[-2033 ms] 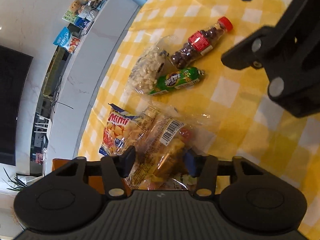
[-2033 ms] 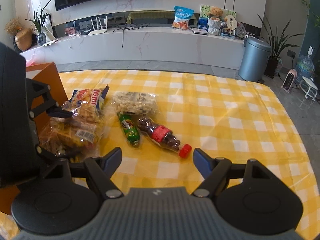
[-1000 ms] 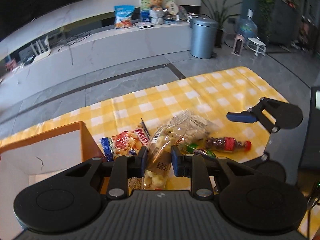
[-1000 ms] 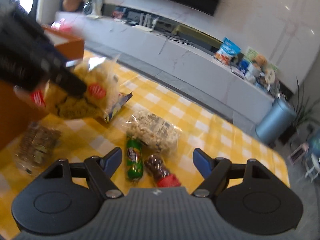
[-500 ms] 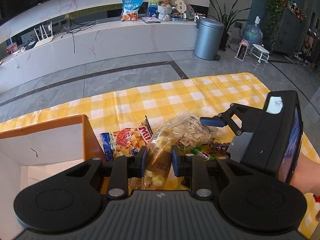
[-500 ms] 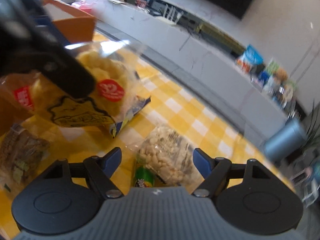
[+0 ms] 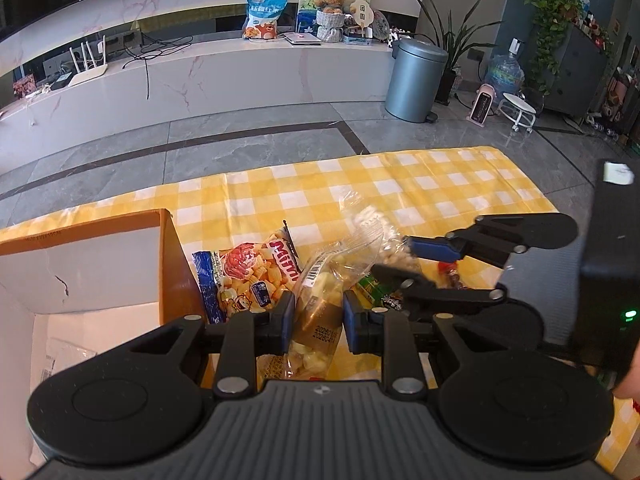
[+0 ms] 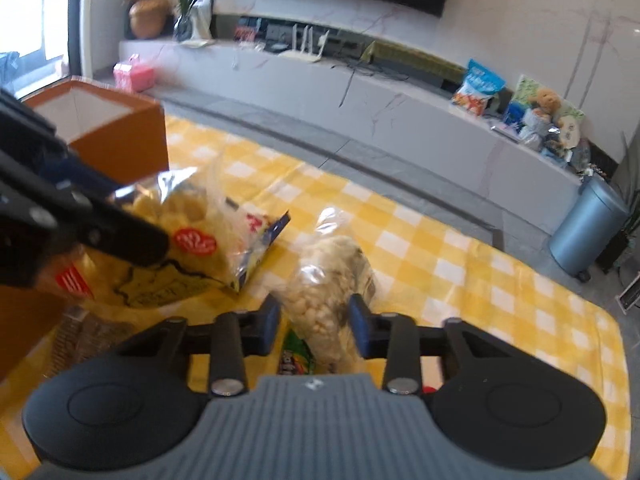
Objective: Organize snacks
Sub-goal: 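Grasp the clear bag of white nuts with the right gripper, then carry both held bags over the box and lower them inside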
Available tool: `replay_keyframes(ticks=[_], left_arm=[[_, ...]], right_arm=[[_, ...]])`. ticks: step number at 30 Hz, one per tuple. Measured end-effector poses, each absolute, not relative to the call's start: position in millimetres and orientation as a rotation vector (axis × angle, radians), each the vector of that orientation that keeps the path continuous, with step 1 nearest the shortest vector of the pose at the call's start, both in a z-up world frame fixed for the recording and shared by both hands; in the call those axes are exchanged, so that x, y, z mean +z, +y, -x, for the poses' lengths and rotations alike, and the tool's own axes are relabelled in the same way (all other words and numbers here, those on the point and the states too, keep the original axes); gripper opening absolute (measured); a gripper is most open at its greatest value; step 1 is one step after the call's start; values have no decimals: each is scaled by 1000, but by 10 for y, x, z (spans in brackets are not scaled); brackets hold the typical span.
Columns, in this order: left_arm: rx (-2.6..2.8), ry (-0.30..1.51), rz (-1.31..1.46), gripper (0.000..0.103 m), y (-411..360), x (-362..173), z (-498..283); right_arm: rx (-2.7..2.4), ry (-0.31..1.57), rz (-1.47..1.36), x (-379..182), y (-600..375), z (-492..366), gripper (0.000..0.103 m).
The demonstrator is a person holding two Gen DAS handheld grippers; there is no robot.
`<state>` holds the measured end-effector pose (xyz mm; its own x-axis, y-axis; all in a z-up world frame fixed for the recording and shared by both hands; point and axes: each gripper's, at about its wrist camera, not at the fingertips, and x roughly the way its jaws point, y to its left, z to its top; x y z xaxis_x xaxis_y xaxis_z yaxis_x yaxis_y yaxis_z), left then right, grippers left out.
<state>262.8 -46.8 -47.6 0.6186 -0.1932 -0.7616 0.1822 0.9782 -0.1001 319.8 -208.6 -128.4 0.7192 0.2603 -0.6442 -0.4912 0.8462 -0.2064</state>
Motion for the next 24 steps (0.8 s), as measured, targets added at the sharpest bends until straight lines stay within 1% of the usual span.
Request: replay_keyframes(ticks=[5, 13, 20, 24], left_arm=[[-209, 863, 50, 28, -456, -440, -2547], [-239, 809, 82, 28, -480, -268, -2268], [-271, 750, 192, 27, -454, -82, -1824], [-267, 748, 256, 27, -394, -29, -1537]], right_arm=[[418, 645, 258, -1138, -2217, -3082, 23], [386, 634, 213, -915, -2227, -2658, 23], [369, 598, 109, -707, -2346, -2015, 23], [366, 590, 25, -599, -2433, -1632, 23]])
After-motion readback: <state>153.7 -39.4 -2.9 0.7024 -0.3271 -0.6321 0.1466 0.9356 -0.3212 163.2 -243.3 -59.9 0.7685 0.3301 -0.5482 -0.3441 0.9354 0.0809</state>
